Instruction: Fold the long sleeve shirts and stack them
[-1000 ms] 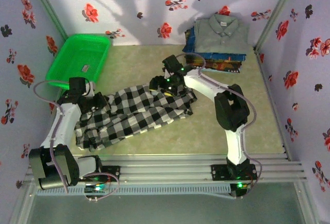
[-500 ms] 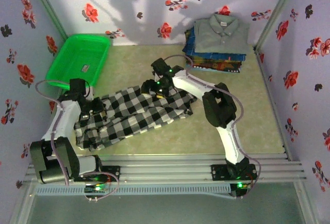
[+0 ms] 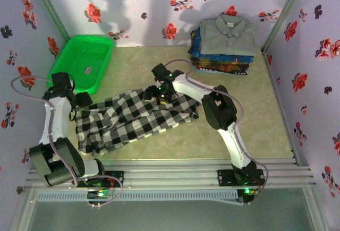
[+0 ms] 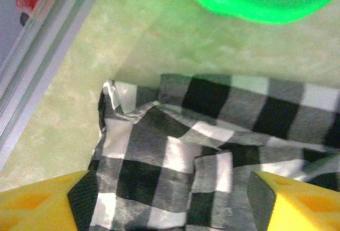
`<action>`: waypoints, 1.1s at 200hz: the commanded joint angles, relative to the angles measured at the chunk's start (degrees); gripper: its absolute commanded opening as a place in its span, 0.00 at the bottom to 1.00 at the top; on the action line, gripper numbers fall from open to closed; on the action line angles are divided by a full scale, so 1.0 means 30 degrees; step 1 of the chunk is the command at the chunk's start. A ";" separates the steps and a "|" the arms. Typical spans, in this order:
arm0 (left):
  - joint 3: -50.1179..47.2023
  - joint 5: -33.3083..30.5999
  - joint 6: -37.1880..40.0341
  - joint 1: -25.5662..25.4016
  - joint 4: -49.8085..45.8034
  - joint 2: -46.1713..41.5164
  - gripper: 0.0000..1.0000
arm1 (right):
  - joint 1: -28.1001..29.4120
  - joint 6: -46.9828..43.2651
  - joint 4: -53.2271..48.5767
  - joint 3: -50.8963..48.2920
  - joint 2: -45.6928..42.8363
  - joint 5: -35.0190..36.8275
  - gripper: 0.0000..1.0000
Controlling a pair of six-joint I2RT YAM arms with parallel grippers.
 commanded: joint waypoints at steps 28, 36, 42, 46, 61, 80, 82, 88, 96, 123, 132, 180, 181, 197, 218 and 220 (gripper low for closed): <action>-0.1257 0.4434 -0.2362 -0.0049 -0.3527 -0.1826 0.74 | 0.0233 -0.0818 -0.0351 -0.0784 -0.2484 0.0195 0.84; -0.1482 0.4901 -0.2538 -0.0027 -0.3273 -0.1909 0.72 | 0.0326 -0.1119 -0.0410 -0.0947 -0.2886 0.0269 0.87; -0.1484 0.4774 -0.2672 -0.0020 -0.3322 -0.1729 0.72 | 0.0373 -0.1370 -0.0425 -0.1078 -0.3174 0.0419 0.89; -0.1421 0.4749 -0.2663 -0.0016 -0.3391 -0.1520 0.71 | 0.0441 -0.1532 -0.0470 -0.1176 -0.3380 0.0598 0.91; -0.1205 0.4749 -0.2486 -0.0005 -0.3733 -0.0360 0.68 | 0.0524 -0.2194 -0.0810 -0.1271 -0.3768 0.1235 0.94; -0.1232 0.4711 -0.2549 0.0011 -0.3764 0.0948 0.64 | 0.0453 -0.2563 -0.1390 -0.1058 -0.3593 0.2028 0.94; -0.1277 0.4717 -0.2615 0.0024 -0.3656 0.1038 0.63 | 0.0415 -0.2579 -0.1405 -0.1036 -0.3524 0.2078 0.94; -0.1447 0.4704 -0.2814 0.0049 -0.3312 0.1245 0.62 | 0.0371 -0.2499 -0.1388 -0.1000 -0.3413 0.2094 0.92; -0.1715 0.4746 -0.3094 0.0090 -0.2833 0.1503 0.62 | 0.0254 -0.2353 -0.1215 -0.0973 -0.3200 0.2033 0.90; -0.2560 0.5186 -0.3814 0.0128 -0.0996 0.2407 0.58 | 0.0187 -0.1858 -0.0605 -0.0559 -0.2464 0.1719 0.82; -0.2820 0.5107 -0.4019 0.0133 -0.0597 0.2634 0.57 | 0.0159 -0.1649 -0.0565 -0.0275 -0.2122 0.1563 0.78; -0.3860 0.4135 -0.4888 0.0127 0.0572 0.2706 0.48 | 0.0179 -0.0836 -0.0530 0.1376 -0.0450 0.1239 0.68; -0.3884 0.4148 -0.4900 0.0127 0.0629 0.2698 0.48 | 0.0183 -0.0836 -0.0545 0.1419 -0.0418 0.1227 0.68; -0.4055 0.4302 -0.5086 0.0154 0.0836 0.2686 0.46 | 0.0183 -0.0813 -0.0693 0.1695 -0.0105 0.1212 0.68; -0.4077 0.4143 -0.5175 0.0131 0.0635 0.2675 0.44 | 0.0173 -0.0754 -0.0674 0.1711 0.0039 0.1161 0.68; -0.4083 0.4113 -0.5169 0.0128 0.0651 0.2664 0.44 | 0.0184 -0.0771 -0.0677 0.1700 0.0057 0.1158 0.68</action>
